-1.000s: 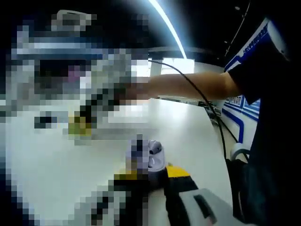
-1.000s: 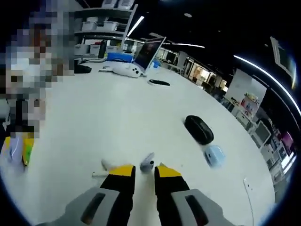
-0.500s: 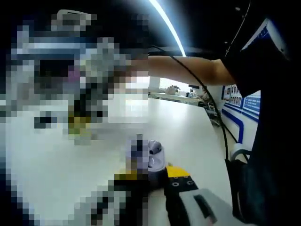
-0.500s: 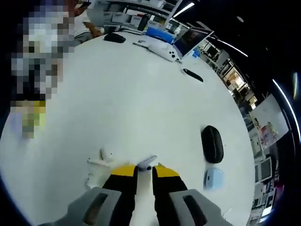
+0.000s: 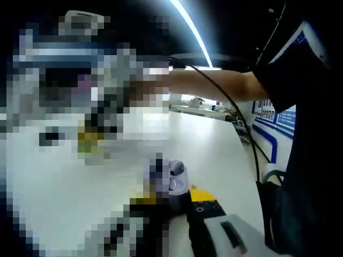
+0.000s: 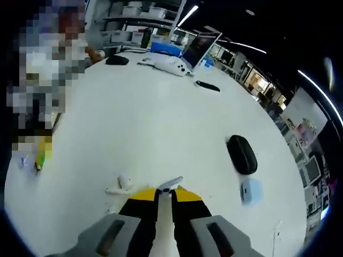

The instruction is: Pick up the earbuds from the table and place the earbuds into the earbud case

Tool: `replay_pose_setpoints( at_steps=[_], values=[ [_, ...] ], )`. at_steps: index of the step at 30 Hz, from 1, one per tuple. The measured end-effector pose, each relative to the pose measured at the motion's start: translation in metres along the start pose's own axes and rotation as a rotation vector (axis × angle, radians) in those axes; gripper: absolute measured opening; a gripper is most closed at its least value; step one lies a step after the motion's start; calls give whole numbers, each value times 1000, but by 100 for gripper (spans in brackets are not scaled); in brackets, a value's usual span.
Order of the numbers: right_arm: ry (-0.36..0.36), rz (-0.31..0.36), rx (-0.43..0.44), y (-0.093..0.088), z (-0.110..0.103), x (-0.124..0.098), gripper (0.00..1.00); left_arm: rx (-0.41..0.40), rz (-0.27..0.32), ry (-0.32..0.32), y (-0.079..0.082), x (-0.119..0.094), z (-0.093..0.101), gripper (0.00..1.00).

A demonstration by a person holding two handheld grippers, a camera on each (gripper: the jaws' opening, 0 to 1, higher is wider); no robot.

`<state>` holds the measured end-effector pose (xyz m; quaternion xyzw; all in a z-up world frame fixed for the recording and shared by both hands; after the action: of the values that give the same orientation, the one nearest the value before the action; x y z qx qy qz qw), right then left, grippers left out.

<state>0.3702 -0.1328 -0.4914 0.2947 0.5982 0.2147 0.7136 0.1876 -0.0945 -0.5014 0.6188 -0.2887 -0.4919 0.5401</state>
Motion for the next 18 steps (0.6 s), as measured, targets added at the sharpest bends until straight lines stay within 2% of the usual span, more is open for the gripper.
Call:
replay_pose_setpoints(
  at_steps=[5,8,12,13,16,18],
  values=[
    [-6,60,73,-2,-3,-11,10,2,0,0,0,0,0,19],
    [4,130,163,2,-9,-18,10,1,0,0,0,0,0,19],
    [40,272,300,15,-26,-34,9,4,0,1,0,0,1,19],
    [42,283,312,16,-28,-35,9,4,-1,1,0,0,1,19],
    [89,417,432,29,-51,-52,9,7,0,1,1,0,1,19],
    [110,456,473,31,-65,-59,9,8,0,2,1,0,0,19]
  ],
)
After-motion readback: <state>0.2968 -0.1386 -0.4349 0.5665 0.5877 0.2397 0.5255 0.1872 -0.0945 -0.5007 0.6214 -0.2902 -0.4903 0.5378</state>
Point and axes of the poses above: the point that each gripper's makers call its tool centre point, and the gripper's own axes: x roughly forward along the fingers, z roughly to its right, y roughly out of its top, the point moved 2 cm from there along -x, roughly backward along the fingers, and after that the axes turned 7 degrees about y, right-handed, at the moved point
